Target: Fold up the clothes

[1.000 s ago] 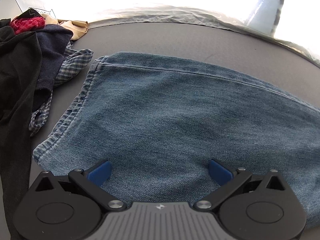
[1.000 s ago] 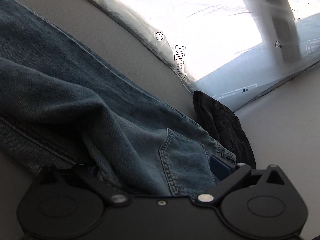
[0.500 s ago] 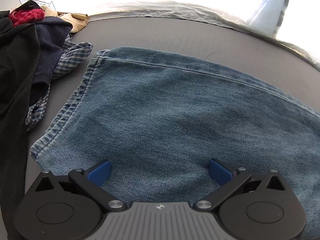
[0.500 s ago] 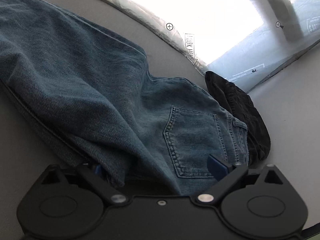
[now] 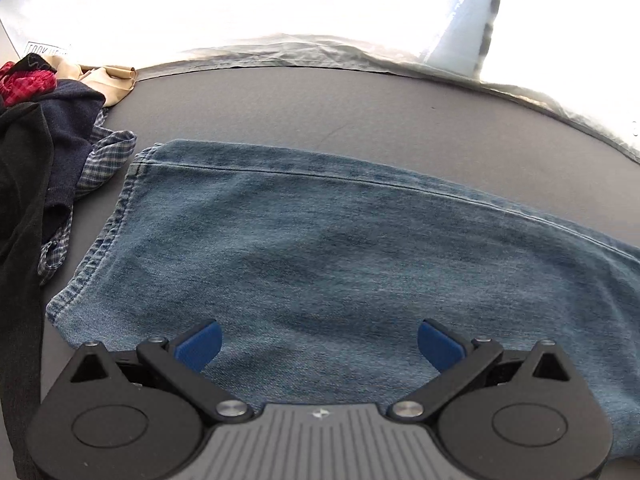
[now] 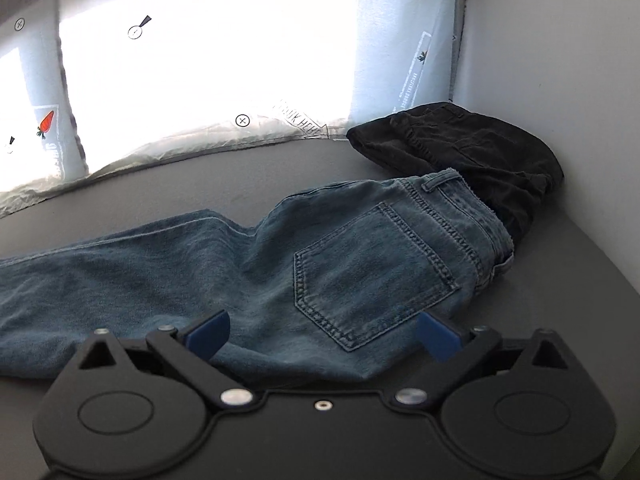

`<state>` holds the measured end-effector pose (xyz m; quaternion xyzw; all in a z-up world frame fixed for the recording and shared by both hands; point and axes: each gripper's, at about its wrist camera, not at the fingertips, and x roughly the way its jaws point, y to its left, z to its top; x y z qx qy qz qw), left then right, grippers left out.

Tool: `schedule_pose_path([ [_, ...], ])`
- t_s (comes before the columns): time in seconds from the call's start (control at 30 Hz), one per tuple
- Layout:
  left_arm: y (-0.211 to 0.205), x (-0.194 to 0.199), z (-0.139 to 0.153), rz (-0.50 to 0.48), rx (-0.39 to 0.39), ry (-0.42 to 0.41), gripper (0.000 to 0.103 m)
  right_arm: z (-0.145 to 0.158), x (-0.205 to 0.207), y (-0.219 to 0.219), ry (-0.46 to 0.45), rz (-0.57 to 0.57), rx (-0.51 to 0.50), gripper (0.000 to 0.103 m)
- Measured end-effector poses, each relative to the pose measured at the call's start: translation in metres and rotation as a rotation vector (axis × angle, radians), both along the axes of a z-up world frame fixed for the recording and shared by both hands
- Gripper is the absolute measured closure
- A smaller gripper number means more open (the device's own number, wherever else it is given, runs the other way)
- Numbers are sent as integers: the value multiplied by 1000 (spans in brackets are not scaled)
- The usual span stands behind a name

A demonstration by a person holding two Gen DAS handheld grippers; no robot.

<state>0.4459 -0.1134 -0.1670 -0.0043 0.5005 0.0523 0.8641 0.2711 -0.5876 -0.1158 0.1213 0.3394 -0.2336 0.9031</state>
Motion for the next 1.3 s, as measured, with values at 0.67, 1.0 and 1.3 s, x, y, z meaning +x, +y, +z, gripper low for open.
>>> schedule_pose_path([
  [0.67, -154, 12, -47, -235, 23, 180, 0, -109, 20, -211, -326, -401, 626, 25],
  [1.0, -153, 8, -50, -231, 0, 155, 0, -71, 24, -225, -535, -460, 745, 89],
  [1.3, -152, 7, -49, -248, -16, 141, 0, -63, 26, -210, -227, -503, 425, 91],
])
